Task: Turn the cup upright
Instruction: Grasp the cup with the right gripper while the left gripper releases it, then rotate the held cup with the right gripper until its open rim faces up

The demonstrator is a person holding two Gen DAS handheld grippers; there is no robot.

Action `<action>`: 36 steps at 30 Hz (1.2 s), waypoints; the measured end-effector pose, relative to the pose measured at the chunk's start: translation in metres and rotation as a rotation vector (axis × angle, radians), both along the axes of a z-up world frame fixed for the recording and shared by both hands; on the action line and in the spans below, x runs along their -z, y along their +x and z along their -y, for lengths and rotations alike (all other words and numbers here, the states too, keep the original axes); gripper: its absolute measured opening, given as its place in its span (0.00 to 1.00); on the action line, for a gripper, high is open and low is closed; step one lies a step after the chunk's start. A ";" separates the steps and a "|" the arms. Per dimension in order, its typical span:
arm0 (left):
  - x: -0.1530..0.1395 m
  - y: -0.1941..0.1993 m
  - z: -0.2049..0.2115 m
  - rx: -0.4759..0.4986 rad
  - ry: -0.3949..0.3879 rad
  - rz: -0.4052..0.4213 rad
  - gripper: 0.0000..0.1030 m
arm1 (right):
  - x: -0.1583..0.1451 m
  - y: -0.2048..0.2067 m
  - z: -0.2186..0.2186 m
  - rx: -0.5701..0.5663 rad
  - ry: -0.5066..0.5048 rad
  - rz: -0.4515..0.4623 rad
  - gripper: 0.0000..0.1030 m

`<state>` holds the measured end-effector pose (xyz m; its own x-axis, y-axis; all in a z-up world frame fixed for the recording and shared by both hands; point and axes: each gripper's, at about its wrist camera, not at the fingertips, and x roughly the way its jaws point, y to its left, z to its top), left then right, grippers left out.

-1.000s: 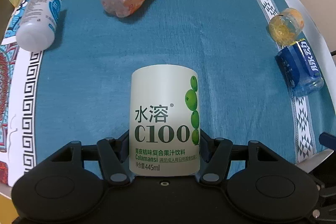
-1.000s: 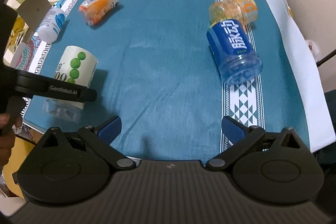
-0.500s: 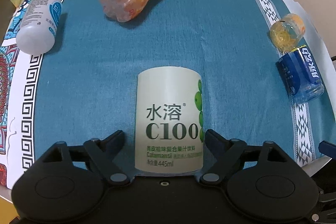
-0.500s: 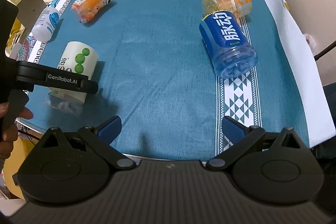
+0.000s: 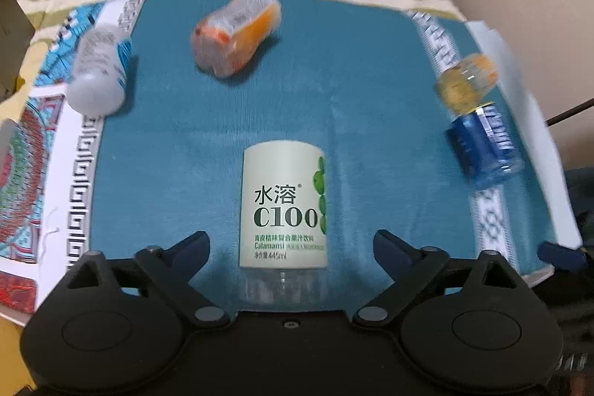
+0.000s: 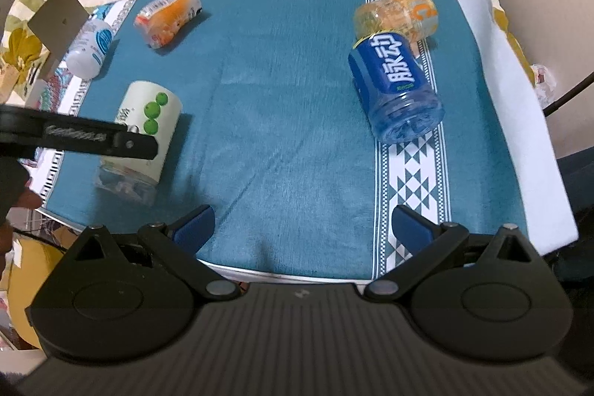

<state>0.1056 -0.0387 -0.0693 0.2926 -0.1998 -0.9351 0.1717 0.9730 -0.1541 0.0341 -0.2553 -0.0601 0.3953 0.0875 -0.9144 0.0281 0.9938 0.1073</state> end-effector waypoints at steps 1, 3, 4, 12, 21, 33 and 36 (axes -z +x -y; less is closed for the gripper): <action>-0.008 -0.005 -0.004 0.001 -0.002 0.014 0.95 | -0.005 0.000 0.002 0.003 0.009 0.005 1.00; -0.020 -0.012 -0.012 -0.004 0.004 0.037 0.99 | -0.018 0.003 0.003 0.004 0.021 0.015 1.00; -0.024 -0.015 -0.017 -0.012 0.008 0.046 1.00 | -0.024 0.006 0.003 -0.002 0.025 0.021 1.00; -0.029 -0.030 -0.071 -0.089 0.056 0.080 1.00 | -0.049 0.049 -0.027 -0.093 0.097 0.022 1.00; -0.007 -0.028 -0.123 -0.180 0.007 0.039 1.00 | -0.008 0.123 -0.081 -0.115 0.269 -0.146 1.00; 0.021 -0.021 -0.161 -0.251 -0.009 -0.032 1.00 | 0.059 0.159 -0.095 0.033 0.341 -0.338 0.99; 0.025 -0.018 -0.164 -0.249 -0.007 -0.043 1.00 | 0.065 0.160 -0.092 0.063 0.366 -0.357 0.91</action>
